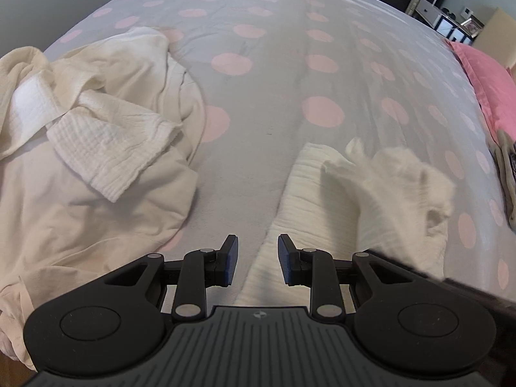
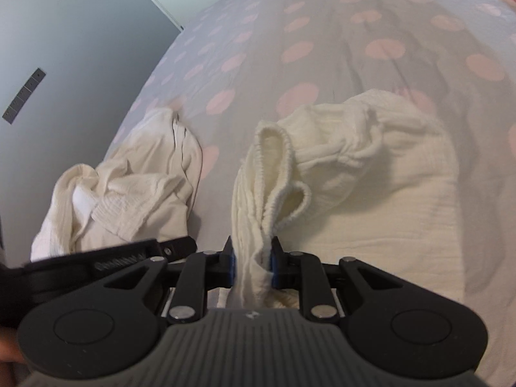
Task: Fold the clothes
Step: 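Lift the waistband with the right gripper and fold it over the gauze, then open the right gripper, releasing the folded waistband on the gauze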
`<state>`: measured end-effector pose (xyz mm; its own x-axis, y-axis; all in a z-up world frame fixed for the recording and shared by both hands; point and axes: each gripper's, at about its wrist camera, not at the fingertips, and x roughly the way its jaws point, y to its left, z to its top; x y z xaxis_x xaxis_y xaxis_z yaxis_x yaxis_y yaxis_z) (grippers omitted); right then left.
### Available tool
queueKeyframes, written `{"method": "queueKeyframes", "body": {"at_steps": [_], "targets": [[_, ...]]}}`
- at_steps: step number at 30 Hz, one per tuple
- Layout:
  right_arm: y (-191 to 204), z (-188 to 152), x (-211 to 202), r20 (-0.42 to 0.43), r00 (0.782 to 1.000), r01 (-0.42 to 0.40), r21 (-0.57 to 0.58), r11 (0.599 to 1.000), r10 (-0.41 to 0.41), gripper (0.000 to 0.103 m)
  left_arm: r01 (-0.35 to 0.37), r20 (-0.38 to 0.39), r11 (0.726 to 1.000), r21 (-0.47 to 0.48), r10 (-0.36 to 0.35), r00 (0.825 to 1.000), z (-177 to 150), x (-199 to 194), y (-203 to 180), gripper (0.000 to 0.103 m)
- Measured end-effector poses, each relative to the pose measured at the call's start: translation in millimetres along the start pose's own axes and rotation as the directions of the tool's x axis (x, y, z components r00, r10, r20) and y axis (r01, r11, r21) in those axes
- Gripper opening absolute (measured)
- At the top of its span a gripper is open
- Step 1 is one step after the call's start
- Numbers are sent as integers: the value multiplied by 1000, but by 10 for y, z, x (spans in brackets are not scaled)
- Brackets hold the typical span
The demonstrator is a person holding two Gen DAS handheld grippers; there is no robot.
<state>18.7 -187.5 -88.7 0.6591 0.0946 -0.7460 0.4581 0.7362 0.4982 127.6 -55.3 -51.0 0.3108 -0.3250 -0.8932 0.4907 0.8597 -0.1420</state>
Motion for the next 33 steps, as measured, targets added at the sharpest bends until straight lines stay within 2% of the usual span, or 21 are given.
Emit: {"method": "queueKeyframes", "body": {"at_steps": [2,4,6,8,12,15,20,22,26,33], "targets": [[14,-44,123,-27,999,24,-10,1000,-24,22,-6,-4,1000,-6,6,1000,0,18,40,25],[19,-82,170,-38,999,32,-20,999,-33,29,-8,-6,1000,-9,8,1000,1,28,66,25],[18,-110,151,-38,999,15,-23,1000,-16,40,-8,-3,1000,-13,8,1000,2,25,76,25],[20,-140,75,-30,1000,-9,-39,999,8,47,-6,1,1000,-15,6,1000,3,16,85,25],[15,-214,-172,6,999,-41,-93,995,42,50,1,15,1000,-22,-1,1000,5,-14,101,25],[-71,-276,-396,55,998,-20,-115,993,26,50,11,27,1000,-19,-11,1000,-6,-38,91,25],[-322,-354,-583,95,993,84,-144,986,-71,49,73,51,997,20,-74,996,-42,-91,-12,25],[-417,-401,-628,105,988,130,-164,978,-113,40,108,48,993,51,-110,993,-73,-108,-102,25],[-527,-544,-709,111,982,171,-212,962,-150,35,159,26,977,142,-165,986,-167,-160,-341,25],[-528,-826,-716,123,971,237,-345,908,-207,35,126,-66,964,236,-114,991,-361,73,-553,25]]}}
